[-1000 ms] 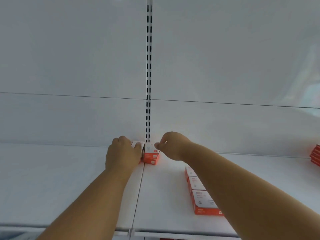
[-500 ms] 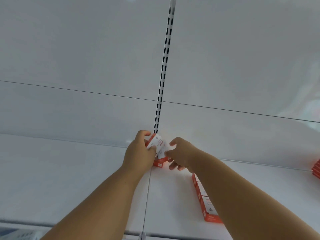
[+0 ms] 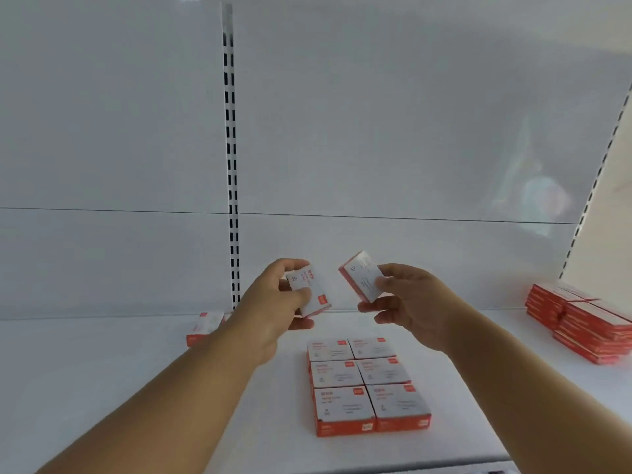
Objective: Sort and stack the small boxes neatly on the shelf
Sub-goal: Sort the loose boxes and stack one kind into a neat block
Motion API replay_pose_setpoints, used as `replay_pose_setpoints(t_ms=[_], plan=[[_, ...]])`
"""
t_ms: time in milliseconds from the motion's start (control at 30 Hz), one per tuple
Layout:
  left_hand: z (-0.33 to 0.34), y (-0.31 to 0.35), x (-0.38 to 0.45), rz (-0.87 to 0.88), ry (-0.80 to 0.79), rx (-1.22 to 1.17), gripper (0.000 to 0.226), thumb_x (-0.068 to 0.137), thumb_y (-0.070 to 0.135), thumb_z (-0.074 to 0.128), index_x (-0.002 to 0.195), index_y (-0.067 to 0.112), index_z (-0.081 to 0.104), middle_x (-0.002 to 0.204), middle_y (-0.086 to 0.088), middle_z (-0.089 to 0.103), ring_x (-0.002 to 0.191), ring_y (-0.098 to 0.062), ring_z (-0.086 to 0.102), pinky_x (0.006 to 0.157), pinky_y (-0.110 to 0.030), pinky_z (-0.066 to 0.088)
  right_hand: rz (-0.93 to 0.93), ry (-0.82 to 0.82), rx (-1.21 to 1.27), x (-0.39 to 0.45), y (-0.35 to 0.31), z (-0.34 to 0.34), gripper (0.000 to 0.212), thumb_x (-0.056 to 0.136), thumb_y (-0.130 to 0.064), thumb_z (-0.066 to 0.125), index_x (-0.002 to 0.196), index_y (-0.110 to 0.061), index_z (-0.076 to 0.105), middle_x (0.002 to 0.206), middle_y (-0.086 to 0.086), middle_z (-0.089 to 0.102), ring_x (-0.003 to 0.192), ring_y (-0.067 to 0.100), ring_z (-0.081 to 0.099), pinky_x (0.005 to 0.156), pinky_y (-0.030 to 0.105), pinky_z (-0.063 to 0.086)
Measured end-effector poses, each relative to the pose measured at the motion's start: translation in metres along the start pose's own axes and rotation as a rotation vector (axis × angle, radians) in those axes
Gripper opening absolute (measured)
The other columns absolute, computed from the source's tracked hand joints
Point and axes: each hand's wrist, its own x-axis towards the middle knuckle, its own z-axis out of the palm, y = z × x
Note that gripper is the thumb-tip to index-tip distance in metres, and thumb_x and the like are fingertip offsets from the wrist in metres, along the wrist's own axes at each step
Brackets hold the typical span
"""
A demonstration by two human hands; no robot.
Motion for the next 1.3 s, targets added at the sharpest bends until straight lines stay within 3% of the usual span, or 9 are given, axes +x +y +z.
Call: replay_pose_setpoints(t_ms=[100, 200, 300, 400, 500, 667, 900, 1100, 1300], plan=[[0.021, -0.004, 0.014, -0.132, 0.084, -0.062, 0.019, 0.094, 0.012, 0.063, 0.101, 0.029, 0.061, 0.092, -0.009, 0.074, 0.072, -0.023, 0.076, 0.059, -0.04, 0.062, 0.003, 0.061, 0.0, 0.01, 0.004, -0.02, 0.019, 0.1, -0.005, 0.047, 0.11, -0.004, 0.063, 0.098, 0.022, 0.07, 0.071, 0.03, 0.067, 0.056, 0.032, 0.045], [0.027, -0.027, 0.028, -0.113, 0.241, 0.245, 0.005, 0.091, 0.024, 0.066, 0.091, 0.021, 0.063, 0.084, -0.003, 0.074, 0.073, -0.018, 0.073, 0.064, -0.041, 0.062, 0.004, 0.127, -0.186, 0.023, 0.019, -0.034, 0.016, 0.098, -0.009, 0.05, 0.103, -0.007, 0.065, 0.082, 0.015, 0.068, 0.06, 0.021, 0.06, 0.05, 0.028, 0.039], [0.026, -0.045, 0.036, -0.094, 0.318, 0.579, 0.016, 0.088, 0.034, 0.067, 0.08, 0.021, 0.063, 0.077, 0.007, 0.071, 0.073, -0.011, 0.068, 0.06, -0.031, 0.053, 0.056, 0.134, -0.387, 0.034, 0.038, -0.035, 0.015, 0.096, -0.015, 0.052, 0.097, -0.01, 0.066, 0.077, 0.012, 0.068, 0.059, 0.018, 0.057, 0.05, 0.027, 0.039], [0.022, -0.053, 0.041, -0.105, 0.325, 0.686, 0.022, 0.086, 0.039, 0.066, 0.074, 0.021, 0.062, 0.07, 0.008, 0.07, 0.065, -0.011, 0.069, 0.053, -0.026, 0.047, 0.086, 0.14, -0.524, 0.043, 0.057, -0.032, 0.012, 0.095, -0.024, 0.057, 0.096, -0.013, 0.063, 0.079, 0.005, 0.069, 0.058, 0.017, 0.061, 0.049, 0.026, 0.045], [0.017, -0.06, 0.045, -0.102, 0.33, 0.838, 0.03, 0.083, 0.043, 0.065, 0.07, 0.016, 0.063, 0.061, 0.004, 0.069, 0.058, -0.014, 0.068, 0.053, -0.027, 0.049, 0.046, 0.14, -0.748, 0.047, 0.065, -0.032, 0.015, 0.093, -0.032, 0.057, 0.091, -0.018, 0.064, 0.083, 0.001, 0.07, 0.071, 0.019, 0.068, 0.065, 0.033, 0.056], [0.006, -0.062, 0.046, -0.042, 0.347, 1.089, 0.038, 0.081, 0.051, 0.059, 0.068, 0.016, 0.058, 0.061, 0.002, 0.061, 0.057, -0.014, 0.057, 0.048, -0.026, 0.033, 0.008, 0.105, -1.045, 0.051, 0.069, -0.026, 0.026, 0.094, -0.039, 0.051, 0.085, -0.018, 0.064, 0.081, -0.004, 0.067, 0.076, 0.016, 0.062, 0.067, 0.031, 0.05], [0.014, -0.065, 0.041, -0.056, 0.186, 1.271, 0.041, 0.09, 0.059, 0.046, 0.072, 0.022, 0.052, 0.066, 0.006, 0.058, 0.061, -0.013, 0.056, 0.048, -0.026, 0.033, -0.017, 0.113, -1.085, 0.051, 0.072, -0.024, 0.028, 0.093, -0.041, 0.053, 0.085, -0.017, 0.066, 0.08, -0.004, 0.067, 0.074, 0.014, 0.061, 0.067, 0.031, 0.051], [0.02, -0.064, 0.039, -0.036, 0.071, 1.297, 0.05, 0.092, 0.063, 0.04, 0.07, 0.021, 0.057, 0.068, 0.006, 0.063, 0.065, -0.014, 0.061, 0.056, -0.028, 0.045, -0.032, 0.092, -1.062, 0.051, 0.072, -0.02, 0.026, 0.091, -0.042, 0.057, 0.085, -0.02, 0.067, 0.081, -0.005, 0.069, 0.077, 0.014, 0.063, 0.07, 0.032, 0.053], [0.019, -0.063, 0.041, -0.01, 0.006, 1.293, 0.049, 0.093, 0.061, 0.039, 0.065, 0.023, 0.051, 0.064, 0.007, 0.058, 0.06, -0.012, 0.056, 0.053, -0.028, 0.039, -0.022, 0.087, -1.078, 0.049, 0.069, -0.016, 0.025, 0.091, -0.039, 0.057, 0.086, -0.017, 0.068, 0.082, -0.003, 0.07, 0.077, 0.016, 0.065, 0.069, 0.032, 0.054]])
